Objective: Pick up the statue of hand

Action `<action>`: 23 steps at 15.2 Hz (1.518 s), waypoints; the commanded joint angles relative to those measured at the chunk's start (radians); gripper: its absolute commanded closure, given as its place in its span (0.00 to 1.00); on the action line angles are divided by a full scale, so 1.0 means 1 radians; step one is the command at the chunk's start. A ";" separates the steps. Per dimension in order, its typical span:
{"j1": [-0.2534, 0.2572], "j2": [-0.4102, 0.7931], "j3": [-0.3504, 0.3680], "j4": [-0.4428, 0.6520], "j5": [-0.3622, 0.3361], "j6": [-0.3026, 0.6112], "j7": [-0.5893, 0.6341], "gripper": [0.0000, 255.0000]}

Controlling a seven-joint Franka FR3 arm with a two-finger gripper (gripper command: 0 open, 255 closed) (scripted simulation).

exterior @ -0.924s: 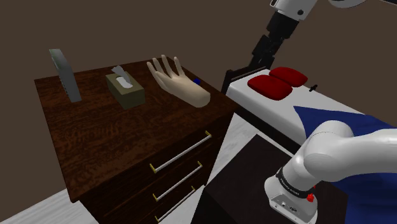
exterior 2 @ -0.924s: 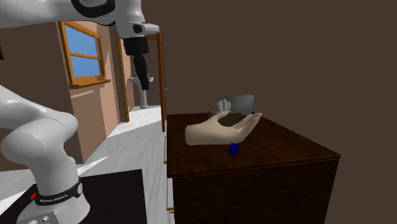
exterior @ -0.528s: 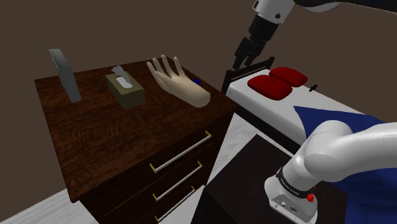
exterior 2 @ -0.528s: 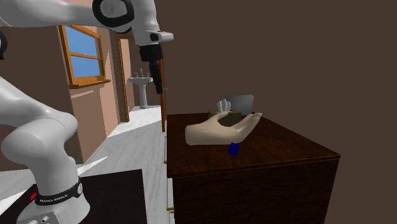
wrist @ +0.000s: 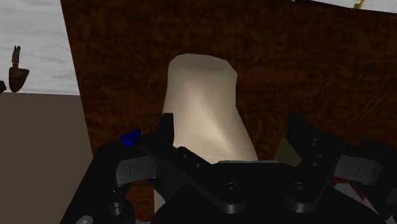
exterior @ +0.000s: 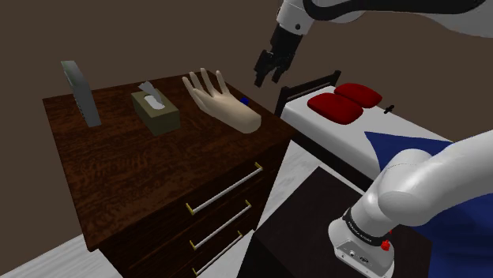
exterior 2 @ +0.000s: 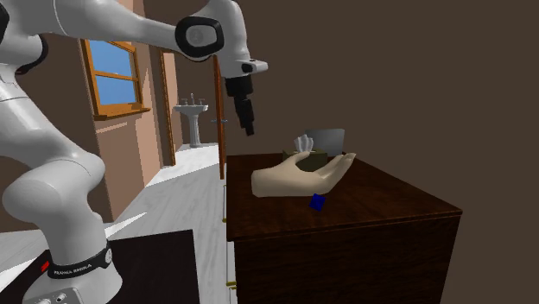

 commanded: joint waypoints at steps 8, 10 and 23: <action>0.016 0.329 0.057 0.220 -0.030 0.134 0.060 0.00; 0.021 0.405 0.066 0.284 -0.043 0.149 0.075 0.00; 0.057 0.721 0.084 0.543 -0.110 0.221 0.131 0.00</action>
